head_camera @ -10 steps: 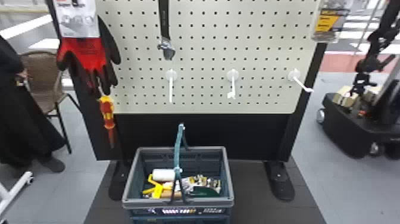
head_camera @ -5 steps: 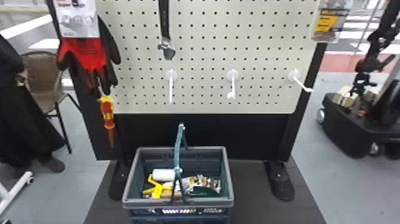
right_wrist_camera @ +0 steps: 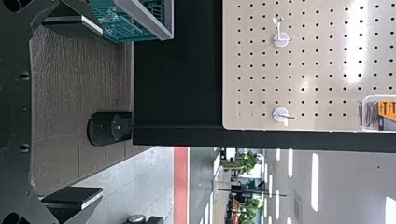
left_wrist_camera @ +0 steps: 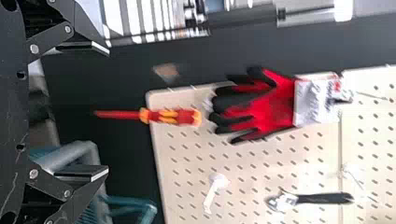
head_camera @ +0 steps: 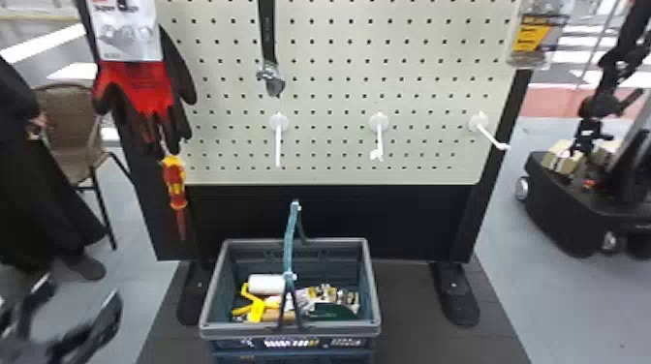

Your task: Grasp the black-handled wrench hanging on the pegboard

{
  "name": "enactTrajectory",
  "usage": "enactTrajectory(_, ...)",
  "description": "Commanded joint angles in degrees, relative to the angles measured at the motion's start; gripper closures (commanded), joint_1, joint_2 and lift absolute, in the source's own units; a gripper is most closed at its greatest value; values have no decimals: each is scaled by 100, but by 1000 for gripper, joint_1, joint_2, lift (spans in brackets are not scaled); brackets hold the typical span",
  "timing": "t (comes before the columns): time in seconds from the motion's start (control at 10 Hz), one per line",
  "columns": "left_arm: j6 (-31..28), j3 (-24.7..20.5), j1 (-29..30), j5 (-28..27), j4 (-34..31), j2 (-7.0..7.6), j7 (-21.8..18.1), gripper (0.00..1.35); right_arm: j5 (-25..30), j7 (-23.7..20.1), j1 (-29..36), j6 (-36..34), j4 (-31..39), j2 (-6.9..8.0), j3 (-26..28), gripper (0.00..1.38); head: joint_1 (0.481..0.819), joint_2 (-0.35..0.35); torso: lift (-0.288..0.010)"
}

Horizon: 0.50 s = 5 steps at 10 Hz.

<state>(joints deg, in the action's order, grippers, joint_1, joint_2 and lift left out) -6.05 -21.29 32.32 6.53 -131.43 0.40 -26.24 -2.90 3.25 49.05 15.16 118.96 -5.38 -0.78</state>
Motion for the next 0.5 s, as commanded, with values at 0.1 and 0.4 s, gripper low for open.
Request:
enactTrajectory(0.1,-1232,98,-1125,-29,-632,312,-259,389,18,0,8,-49,36,-7,-1,99,549,0,-100)
enactTrajectory(0.4,-1953,309,-2404,340,-646,655,-399,389,53,0,-4,-110,121,-7,-1,99,549,0,-100)
